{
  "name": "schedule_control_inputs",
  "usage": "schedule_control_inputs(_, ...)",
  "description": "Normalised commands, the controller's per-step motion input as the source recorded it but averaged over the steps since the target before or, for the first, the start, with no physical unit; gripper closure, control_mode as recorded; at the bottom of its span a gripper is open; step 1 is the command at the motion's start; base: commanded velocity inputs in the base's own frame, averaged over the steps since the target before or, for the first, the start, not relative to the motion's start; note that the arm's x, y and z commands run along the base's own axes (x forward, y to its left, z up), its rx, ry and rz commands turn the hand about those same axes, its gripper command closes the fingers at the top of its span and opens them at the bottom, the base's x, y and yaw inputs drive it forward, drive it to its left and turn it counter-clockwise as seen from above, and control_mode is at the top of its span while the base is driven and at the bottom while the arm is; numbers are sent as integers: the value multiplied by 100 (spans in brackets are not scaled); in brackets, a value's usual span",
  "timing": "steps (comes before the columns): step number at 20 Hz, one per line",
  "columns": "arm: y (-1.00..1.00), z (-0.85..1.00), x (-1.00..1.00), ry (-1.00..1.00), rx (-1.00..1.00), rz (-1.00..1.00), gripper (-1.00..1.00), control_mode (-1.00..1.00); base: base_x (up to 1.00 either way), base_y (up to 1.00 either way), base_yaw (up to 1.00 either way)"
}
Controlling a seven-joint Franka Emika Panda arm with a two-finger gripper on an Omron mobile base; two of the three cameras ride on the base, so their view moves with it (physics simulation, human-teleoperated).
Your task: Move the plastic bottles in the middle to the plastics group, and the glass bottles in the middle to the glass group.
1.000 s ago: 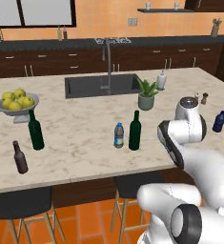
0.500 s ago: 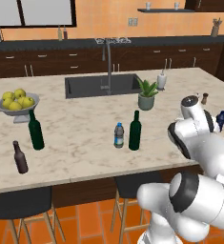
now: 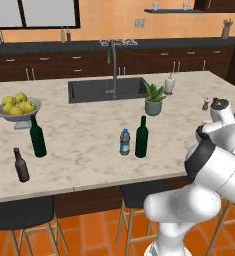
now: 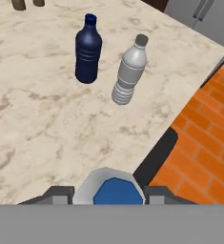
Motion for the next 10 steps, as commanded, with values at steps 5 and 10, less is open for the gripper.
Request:
schedule_control_inputs(5,-72,0,32,-1,2,2,100,-100,0,0,0)
schedule_control_inputs(10,-46,-1,44,0,5,0,100,-100,0,0,0)
